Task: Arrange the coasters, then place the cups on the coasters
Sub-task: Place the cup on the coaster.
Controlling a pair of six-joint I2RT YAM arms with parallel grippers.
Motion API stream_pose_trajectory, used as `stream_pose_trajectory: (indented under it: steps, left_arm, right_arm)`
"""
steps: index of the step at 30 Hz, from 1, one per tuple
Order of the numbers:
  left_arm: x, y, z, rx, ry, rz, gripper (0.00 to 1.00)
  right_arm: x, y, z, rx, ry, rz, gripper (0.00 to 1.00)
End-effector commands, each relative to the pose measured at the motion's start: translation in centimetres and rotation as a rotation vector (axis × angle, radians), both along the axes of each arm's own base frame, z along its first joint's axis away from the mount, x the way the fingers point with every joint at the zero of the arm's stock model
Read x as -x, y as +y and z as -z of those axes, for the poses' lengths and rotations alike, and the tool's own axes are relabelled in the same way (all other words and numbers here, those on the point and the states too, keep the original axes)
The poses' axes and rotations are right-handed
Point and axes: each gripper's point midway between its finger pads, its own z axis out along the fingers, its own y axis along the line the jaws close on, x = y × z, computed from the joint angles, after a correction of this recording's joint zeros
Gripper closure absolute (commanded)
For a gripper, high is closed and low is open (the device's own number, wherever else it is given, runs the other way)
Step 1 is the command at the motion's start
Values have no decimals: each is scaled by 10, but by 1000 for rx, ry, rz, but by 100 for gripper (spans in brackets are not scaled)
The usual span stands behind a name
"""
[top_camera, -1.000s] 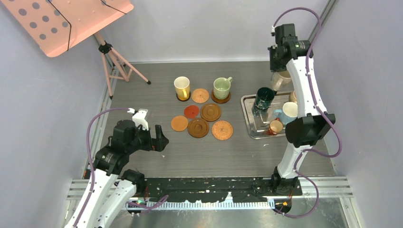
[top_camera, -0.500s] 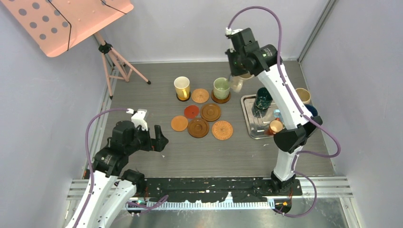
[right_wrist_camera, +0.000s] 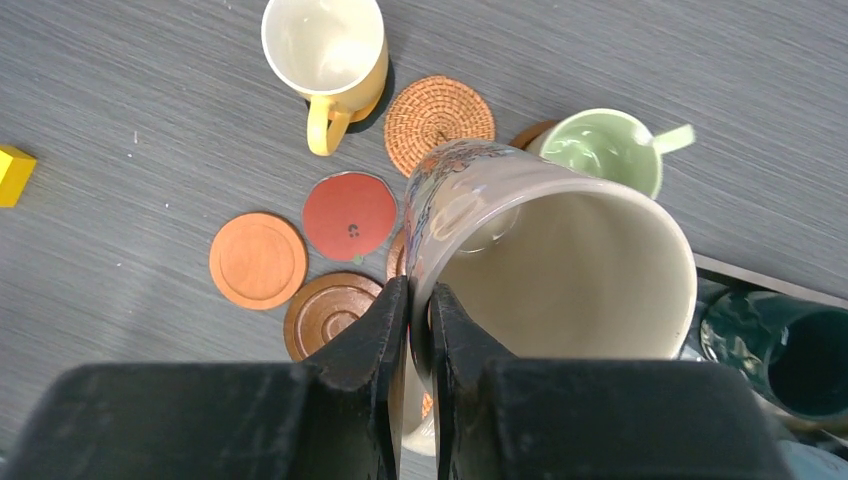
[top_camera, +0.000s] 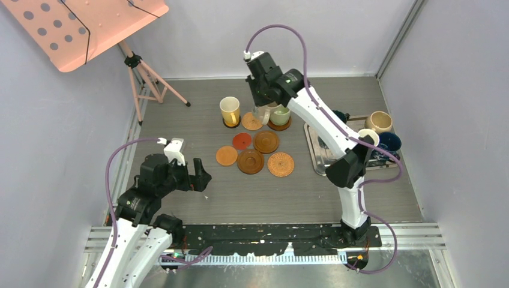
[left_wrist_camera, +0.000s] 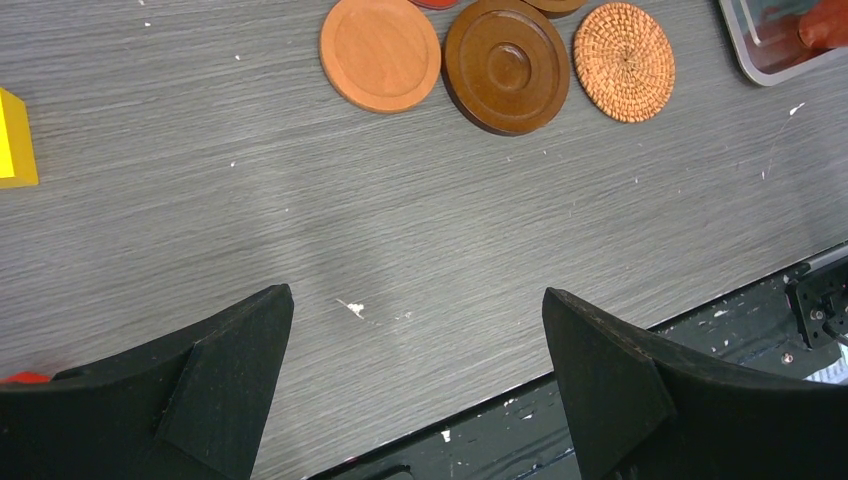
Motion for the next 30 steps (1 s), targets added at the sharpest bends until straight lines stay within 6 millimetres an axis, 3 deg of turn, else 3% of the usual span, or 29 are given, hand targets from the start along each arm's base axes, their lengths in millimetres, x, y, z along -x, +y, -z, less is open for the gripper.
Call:
stream_pose_trajectory:
  steps: [1,7,12,30]
  left_arm:
    - [-5,-1,-9,13,-42,-9,1]
    - [-5,0,-8,10,-41,-13,0]
    - [-5,0,-8,8,-37,-14,0]
    - [-6,2,-6,2,-31,-22,1]
  right_arm:
    - [-26,27,-42,-101,-180,19,94]
    - [-40,38,-6,-42,-147,16,95]
    - [-47,49,11,-38,-132,-2,95]
    - [-65,59,40,26,-139,-21,95]
